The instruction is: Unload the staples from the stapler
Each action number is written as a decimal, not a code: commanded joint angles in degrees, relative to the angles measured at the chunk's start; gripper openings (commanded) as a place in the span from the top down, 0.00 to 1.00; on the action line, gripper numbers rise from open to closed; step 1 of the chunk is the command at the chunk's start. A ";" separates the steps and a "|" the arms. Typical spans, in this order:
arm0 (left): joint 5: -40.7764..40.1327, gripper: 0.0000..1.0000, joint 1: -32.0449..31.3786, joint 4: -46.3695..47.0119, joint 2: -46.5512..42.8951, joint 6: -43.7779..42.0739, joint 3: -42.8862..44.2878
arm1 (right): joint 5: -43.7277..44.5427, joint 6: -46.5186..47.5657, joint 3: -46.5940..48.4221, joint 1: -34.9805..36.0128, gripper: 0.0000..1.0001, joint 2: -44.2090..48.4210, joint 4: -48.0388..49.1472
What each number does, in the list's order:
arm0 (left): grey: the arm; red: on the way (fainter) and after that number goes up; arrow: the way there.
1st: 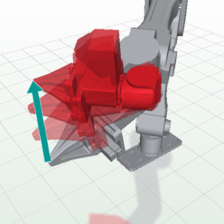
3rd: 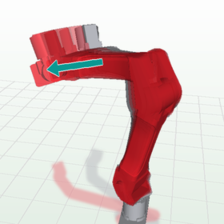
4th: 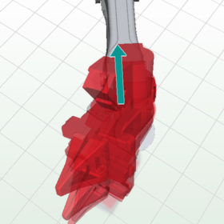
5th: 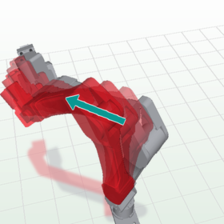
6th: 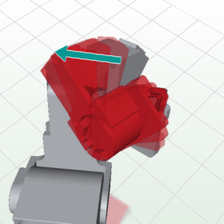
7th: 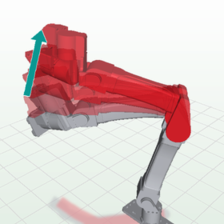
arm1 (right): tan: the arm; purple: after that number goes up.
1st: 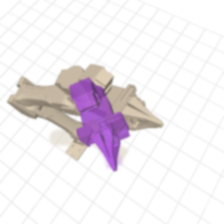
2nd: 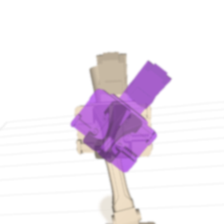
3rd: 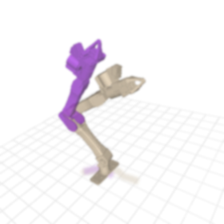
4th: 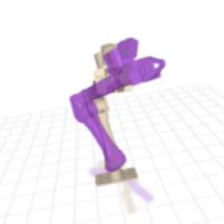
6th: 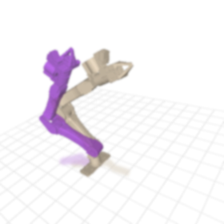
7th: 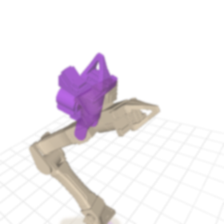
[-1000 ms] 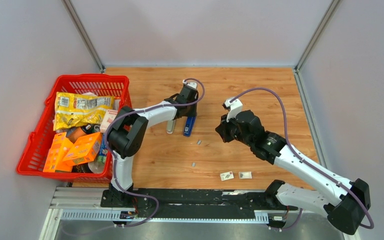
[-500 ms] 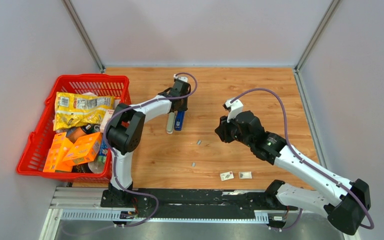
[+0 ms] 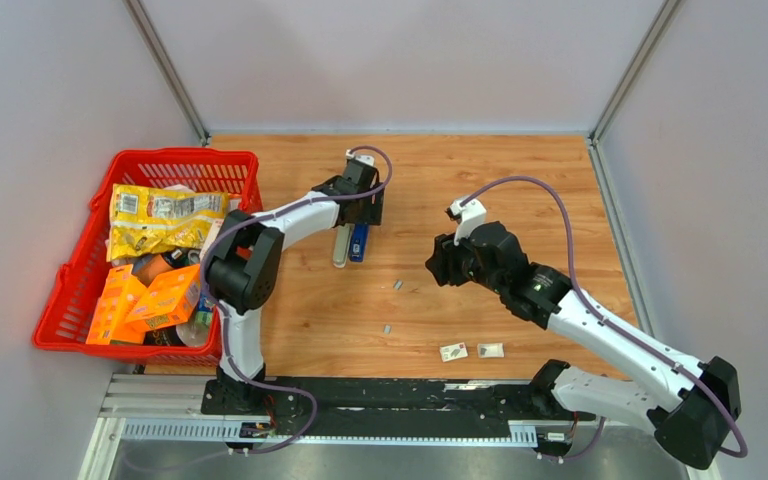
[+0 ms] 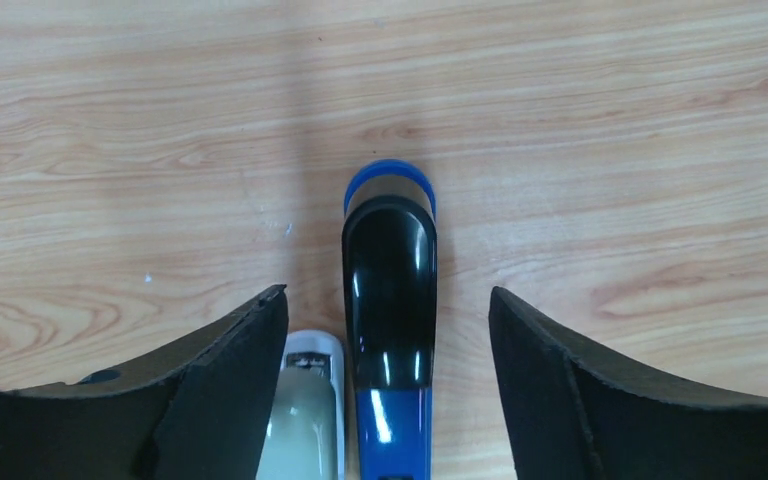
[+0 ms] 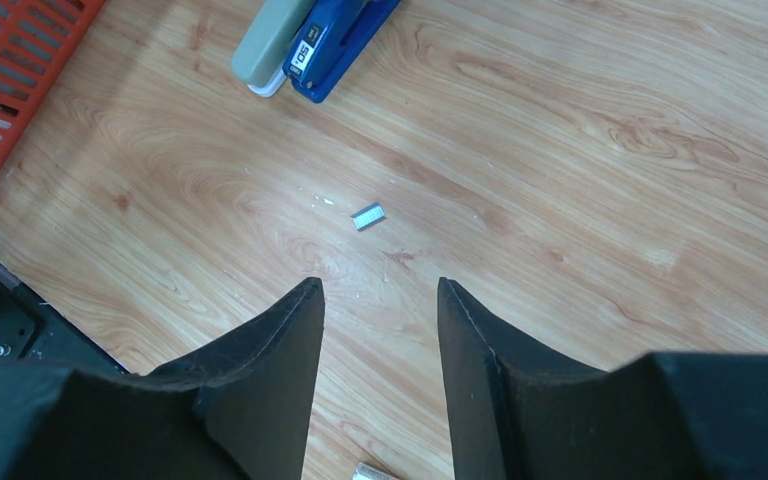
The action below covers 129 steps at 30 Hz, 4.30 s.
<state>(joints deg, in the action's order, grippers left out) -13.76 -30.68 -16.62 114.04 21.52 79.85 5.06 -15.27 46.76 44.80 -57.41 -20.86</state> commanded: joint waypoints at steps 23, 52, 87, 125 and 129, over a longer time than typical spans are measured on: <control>24.56 0.20 -0.17 -4.30 -43.88 3.62 -24.74 | 0.47 -12.76 3.77 0.03 0.39 -16.41 -1.72; 34.23 0.21 -0.26 -4.21 -61.74 1.51 -36.70 | 8.29 -33.41 -6.16 3.89 0.45 6.26 -38.18; 41.00 0.22 -0.35 -1.92 -61.57 3.18 -39.42 | 17.88 -60.58 -12.31 12.95 0.48 0.72 -51.91; 38.02 0.23 -0.26 -4.21 -58.14 1.95 -38.28 | 12.87 -41.34 -6.16 4.52 0.44 -21.86 -20.28; 37.75 0.23 -0.26 -4.56 -58.23 1.69 -38.11 | 13.13 -38.79 -3.18 2.84 0.44 -24.59 -18.34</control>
<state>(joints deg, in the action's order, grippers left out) 24.38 -30.79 -20.99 55.75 24.12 40.86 16.95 -57.01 40.95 49.15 -79.48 -44.64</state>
